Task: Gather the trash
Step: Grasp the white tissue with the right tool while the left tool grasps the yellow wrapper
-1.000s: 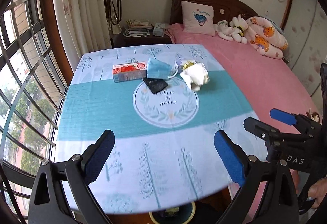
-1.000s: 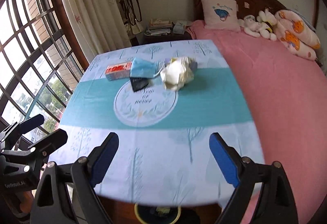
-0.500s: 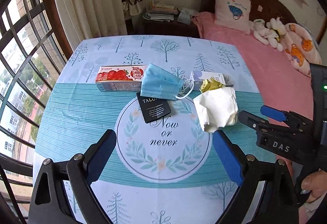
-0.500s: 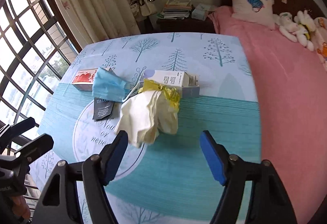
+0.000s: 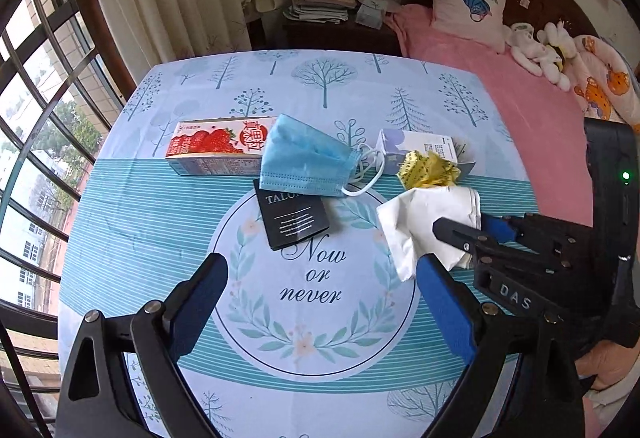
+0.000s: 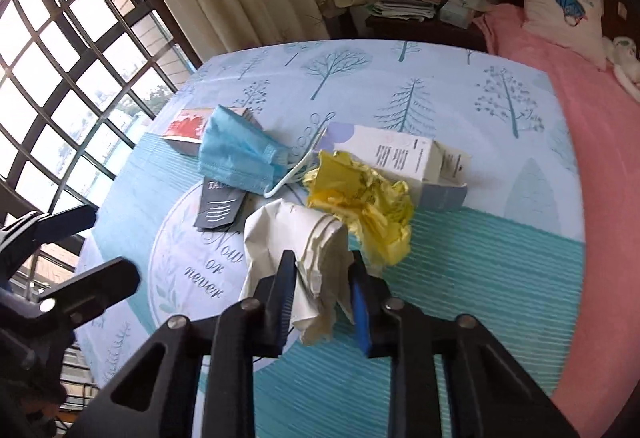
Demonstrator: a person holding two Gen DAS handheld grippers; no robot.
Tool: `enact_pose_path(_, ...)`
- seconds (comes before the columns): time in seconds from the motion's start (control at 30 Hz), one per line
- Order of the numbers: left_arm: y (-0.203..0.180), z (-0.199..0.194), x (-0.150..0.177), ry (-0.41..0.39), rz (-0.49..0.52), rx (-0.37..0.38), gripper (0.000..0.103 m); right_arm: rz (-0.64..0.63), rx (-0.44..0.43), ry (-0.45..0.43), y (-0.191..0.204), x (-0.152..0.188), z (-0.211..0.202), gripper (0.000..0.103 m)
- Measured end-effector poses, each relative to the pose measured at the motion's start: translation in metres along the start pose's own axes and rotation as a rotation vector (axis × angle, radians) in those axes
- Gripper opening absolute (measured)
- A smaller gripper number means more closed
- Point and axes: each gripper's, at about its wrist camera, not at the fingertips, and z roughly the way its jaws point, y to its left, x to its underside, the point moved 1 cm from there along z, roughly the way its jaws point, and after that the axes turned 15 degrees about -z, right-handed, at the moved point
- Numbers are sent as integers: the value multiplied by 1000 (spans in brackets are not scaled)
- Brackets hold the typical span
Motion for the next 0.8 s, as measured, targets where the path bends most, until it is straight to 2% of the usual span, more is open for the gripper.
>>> enact_pose_path(0.17, -17, 5, -7, 11, 30, 35, 94, 43, -48, -14, -11, 10, -18, 20)
enact_pose_path(0.37, -48, 26, -17, 48, 66, 84, 94, 111, 35, -15, -47, 24, -41, 19)
enact_pose_path(0.53, -76, 52, -22, 110, 67, 126, 94, 210, 101, -24, -82, 36, -50, 19)
enact_pose_path(0.63, -90, 72, -26, 142, 64, 124, 94, 254, 132, -26, -97, 43, -51, 18)
enact_pose_path(0.8, -105, 106, -33, 183, 75, 83, 94, 278, 133, -42, -106, 49, -48, 18)
